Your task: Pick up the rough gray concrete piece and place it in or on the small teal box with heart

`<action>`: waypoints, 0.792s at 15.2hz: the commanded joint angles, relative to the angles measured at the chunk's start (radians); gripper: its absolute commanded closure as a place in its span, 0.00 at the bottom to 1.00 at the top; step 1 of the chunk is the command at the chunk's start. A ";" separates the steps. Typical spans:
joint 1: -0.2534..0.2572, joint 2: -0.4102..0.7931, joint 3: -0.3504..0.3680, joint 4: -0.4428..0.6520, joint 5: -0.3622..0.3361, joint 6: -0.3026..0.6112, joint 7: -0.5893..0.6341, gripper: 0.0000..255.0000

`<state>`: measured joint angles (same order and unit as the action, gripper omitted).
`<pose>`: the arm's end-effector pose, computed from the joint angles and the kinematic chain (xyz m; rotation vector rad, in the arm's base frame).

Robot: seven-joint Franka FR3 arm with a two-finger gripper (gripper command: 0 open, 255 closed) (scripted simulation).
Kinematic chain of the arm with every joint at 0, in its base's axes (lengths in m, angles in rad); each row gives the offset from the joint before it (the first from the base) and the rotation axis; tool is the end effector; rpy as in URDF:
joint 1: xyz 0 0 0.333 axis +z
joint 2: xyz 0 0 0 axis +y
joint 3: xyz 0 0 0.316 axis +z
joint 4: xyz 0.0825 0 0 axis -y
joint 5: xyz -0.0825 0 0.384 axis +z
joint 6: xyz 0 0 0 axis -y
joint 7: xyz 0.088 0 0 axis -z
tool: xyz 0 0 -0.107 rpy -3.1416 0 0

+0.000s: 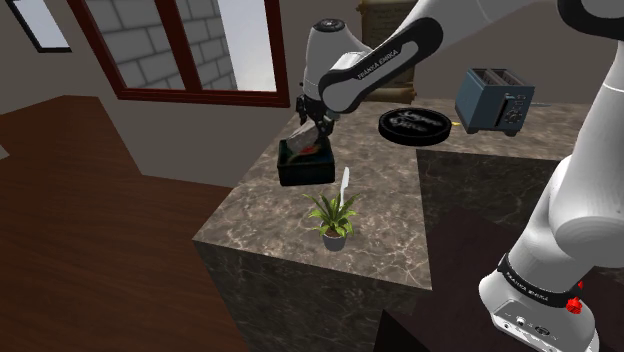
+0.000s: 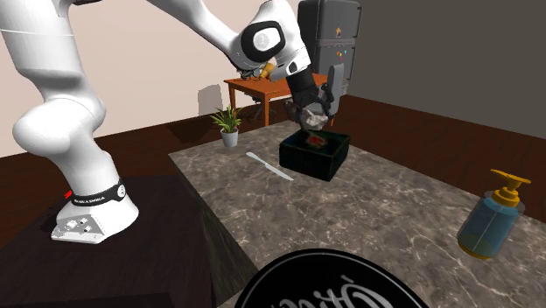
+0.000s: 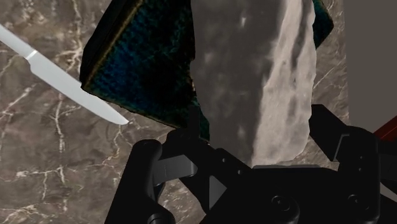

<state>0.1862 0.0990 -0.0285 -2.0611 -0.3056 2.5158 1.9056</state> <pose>0.5901 0.0968 0.4245 -2.0940 2.0120 -0.5488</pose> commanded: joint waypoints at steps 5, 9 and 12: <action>0.000 0.040 -0.006 -0.030 -0.026 0.069 0.030 1.00; 0.000 0.046 -0.007 -0.034 -0.031 0.080 0.035 1.00; 0.000 0.046 -0.007 -0.034 -0.031 0.080 0.035 1.00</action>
<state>0.1868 0.1427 -0.0356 -2.0935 -0.3363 2.5951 1.9403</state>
